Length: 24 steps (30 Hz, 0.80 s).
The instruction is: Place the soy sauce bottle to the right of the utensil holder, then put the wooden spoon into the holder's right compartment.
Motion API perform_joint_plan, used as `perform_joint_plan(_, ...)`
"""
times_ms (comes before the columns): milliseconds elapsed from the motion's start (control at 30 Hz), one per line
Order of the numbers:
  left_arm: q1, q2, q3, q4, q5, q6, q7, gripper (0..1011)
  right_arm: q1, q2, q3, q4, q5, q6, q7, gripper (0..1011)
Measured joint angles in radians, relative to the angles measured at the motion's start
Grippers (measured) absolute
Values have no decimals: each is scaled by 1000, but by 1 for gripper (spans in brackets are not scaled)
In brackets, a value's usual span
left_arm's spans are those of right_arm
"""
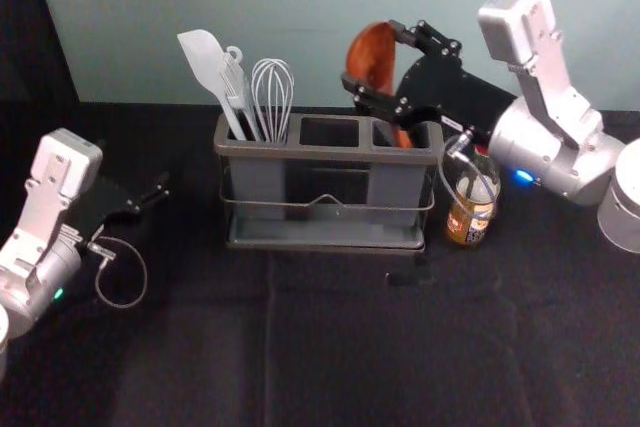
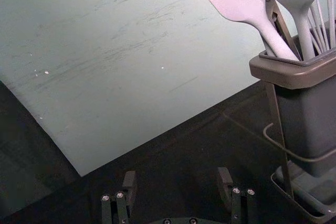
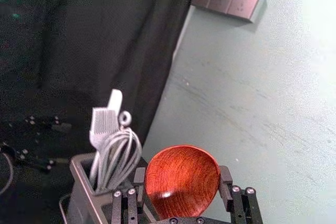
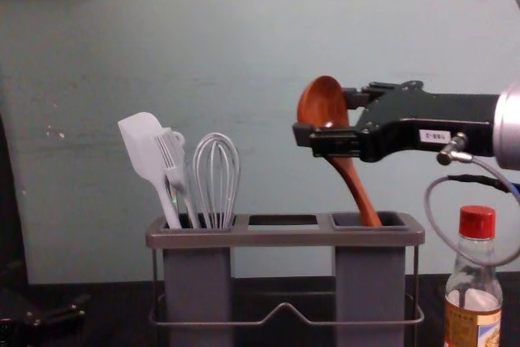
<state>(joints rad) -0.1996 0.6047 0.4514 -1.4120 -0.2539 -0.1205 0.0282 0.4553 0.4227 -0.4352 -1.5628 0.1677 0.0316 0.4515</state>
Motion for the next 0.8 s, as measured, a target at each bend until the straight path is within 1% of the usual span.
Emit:
perform_joint_plan(167, 0, 0, 0, 0, 0, 0, 0, 1005, -23, 20, 17, -21, -8, 11, -7, 838)
perform_joint_plan(400, 0, 0, 0, 0, 0, 0, 0, 1005, -56, 37, 31, -36, 0, 11, 2, 838)
perform_joint_plan(800, 0, 0, 0, 0, 0, 0, 0, 1005, -100, 41, 50, -46, 36, -4, 10, 838)
